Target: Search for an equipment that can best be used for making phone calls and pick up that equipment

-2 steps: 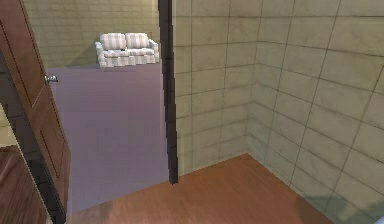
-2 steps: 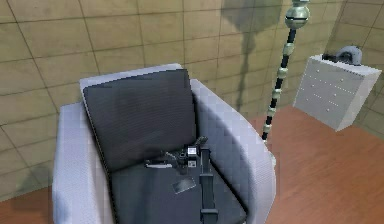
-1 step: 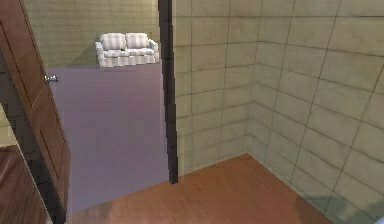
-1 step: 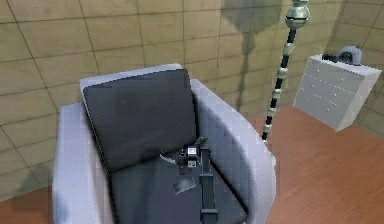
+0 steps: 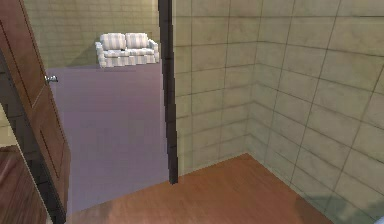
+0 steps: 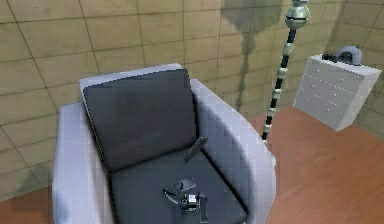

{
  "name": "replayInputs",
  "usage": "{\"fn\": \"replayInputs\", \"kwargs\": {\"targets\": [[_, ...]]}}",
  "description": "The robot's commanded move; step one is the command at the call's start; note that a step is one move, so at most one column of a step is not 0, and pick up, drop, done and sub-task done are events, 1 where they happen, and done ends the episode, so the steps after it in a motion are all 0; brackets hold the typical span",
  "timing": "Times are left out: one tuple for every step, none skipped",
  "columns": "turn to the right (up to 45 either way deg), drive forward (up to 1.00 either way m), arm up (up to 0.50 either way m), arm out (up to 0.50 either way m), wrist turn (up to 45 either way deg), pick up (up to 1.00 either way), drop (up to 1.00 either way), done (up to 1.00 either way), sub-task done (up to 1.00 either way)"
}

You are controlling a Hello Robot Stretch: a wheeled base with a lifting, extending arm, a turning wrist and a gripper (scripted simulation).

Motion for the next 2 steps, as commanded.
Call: {"fn": "replayInputs", "kwargs": {"targets": [[0.0, 0.0, 0.0, 0.0, 0.0, 1.0, 0.0, 0.0, 0.0], [0.0, 0.0, 0.1, 0.0, 0.0, 0.0, 0.0, 0.0, 0.0]]}}
